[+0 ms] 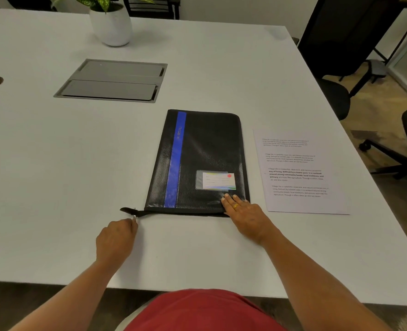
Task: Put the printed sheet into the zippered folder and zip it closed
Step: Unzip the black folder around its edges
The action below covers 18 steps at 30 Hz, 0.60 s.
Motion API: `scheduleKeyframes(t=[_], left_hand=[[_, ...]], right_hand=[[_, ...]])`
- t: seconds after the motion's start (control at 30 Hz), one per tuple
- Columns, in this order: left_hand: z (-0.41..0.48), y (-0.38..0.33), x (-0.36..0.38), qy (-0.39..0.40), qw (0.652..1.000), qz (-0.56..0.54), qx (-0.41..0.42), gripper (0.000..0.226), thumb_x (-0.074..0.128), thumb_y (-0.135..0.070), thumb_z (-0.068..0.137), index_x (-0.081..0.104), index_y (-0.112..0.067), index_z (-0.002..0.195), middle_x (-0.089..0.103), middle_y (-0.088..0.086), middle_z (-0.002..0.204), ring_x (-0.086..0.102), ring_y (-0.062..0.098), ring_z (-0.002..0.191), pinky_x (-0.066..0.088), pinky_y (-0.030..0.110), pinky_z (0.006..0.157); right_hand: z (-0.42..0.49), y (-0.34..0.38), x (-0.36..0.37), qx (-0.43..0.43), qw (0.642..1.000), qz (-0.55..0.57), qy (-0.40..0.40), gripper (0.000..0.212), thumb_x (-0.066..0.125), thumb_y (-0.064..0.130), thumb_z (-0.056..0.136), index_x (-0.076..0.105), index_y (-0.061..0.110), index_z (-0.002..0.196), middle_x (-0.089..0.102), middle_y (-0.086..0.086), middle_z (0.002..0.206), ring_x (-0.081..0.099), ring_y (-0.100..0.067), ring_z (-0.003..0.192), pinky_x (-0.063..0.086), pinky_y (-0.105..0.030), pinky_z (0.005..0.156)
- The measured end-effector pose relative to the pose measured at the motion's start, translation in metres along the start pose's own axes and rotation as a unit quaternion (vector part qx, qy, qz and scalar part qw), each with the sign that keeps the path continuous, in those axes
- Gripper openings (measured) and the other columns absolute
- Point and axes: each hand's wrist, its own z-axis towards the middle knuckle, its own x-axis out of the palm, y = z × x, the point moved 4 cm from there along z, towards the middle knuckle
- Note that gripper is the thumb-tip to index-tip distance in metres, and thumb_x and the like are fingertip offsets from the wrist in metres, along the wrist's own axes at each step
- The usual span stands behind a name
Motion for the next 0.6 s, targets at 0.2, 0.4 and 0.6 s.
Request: scheduleKeyframes(t=[0.2,0.4,0.6], left_hand=[[0.000,-0.001,0.001,0.006,1.000,-0.006,-0.003,0.048,0.029,-0.034,0.099,0.062,-0.003,0.085,0.065,0.019,0.087,0.061,0.039,0.083,0.047,0.037,0.069],[-0.004,0.001,0.002,0.033,0.999,-0.007,-0.010,0.044,0.031,-0.034,0.098,0.061,-0.005,0.084,0.066,0.017,0.088,0.062,0.037,0.082,0.050,0.037,0.071],[0.001,0.003,-0.001,0.073,0.991,-0.086,-0.074,0.044,0.041,-0.040,0.093,0.047,-0.013,0.058,0.065,0.015,0.078,0.061,0.034,0.077,0.048,0.033,0.071]], right_hand=[[-0.006,0.002,-0.011,0.009,0.996,0.006,-0.084,0.048,0.046,0.022,0.095,0.034,0.005,0.138,0.040,-0.015,0.144,0.044,-0.031,0.130,0.048,-0.041,0.096],[-0.009,0.001,-0.015,0.021,0.988,0.034,-0.150,0.045,0.053,0.034,0.090,0.050,0.013,0.130,0.054,-0.006,0.134,0.054,-0.023,0.122,0.056,-0.036,0.080],[-0.014,-0.005,-0.026,0.081,0.962,0.161,-0.207,0.041,0.049,0.044,0.090,0.061,0.017,0.118,0.062,-0.003,0.127,0.058,-0.020,0.117,0.053,-0.034,0.084]])
